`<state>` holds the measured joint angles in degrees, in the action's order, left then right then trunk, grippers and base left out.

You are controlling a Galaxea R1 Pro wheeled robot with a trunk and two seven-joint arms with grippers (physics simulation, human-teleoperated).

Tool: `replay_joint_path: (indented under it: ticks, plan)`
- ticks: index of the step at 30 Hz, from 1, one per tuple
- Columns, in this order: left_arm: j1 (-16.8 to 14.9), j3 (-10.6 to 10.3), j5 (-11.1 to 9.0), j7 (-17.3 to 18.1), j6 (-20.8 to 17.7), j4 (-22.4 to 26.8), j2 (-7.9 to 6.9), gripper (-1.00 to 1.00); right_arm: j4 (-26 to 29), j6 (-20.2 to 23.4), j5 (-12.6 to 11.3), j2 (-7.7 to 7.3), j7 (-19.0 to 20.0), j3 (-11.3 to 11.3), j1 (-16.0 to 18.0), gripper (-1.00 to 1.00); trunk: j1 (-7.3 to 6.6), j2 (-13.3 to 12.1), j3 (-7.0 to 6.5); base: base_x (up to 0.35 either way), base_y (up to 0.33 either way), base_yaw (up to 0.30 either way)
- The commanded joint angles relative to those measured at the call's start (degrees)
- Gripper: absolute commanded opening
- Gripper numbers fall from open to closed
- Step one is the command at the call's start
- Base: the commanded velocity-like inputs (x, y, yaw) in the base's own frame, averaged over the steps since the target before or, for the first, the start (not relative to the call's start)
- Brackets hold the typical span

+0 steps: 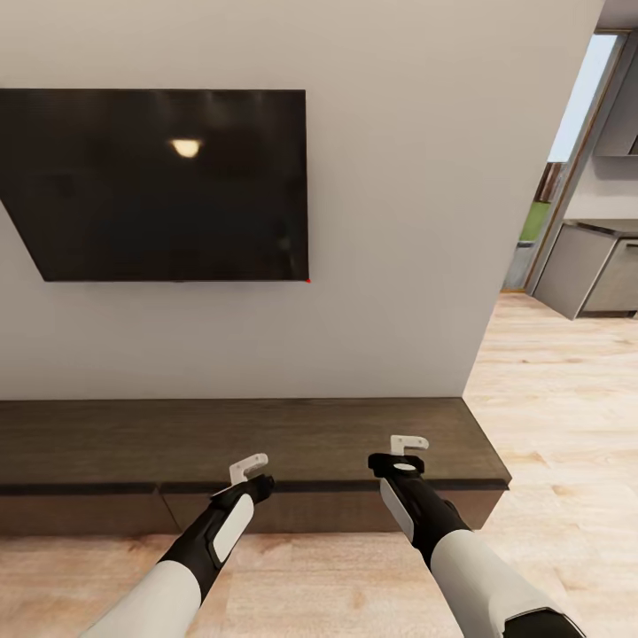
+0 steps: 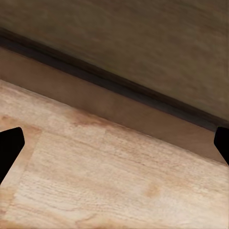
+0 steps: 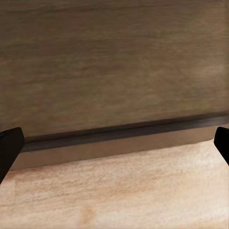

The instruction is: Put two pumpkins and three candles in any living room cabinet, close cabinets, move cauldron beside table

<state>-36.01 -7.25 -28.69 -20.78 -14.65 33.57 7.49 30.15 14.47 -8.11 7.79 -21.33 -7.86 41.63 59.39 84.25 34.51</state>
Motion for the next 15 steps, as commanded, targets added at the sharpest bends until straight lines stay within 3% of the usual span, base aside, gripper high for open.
replay_joint_path:
  ticks: [1, 15]
  plan:
    - [-0.02, -0.31, -0.51, -0.51, -0.18, 0.11, -0.05, 1.00, 0.09, 0.25, -0.61, -0.06, -0.50, -0.47, 0.03, 1.00, 0.00, 0.03, 0.06, 0.000, 0.000, 0.000]
    - [-0.02, -0.24, -0.45, -0.56, -0.04, -2.01, -0.36, 1.00, 0.09, 0.17, -0.60, -0.06, -0.53, -0.49, 0.03, 1.00, 0.00, 0.03, 0.06, -0.018, 0.000, 0.000]
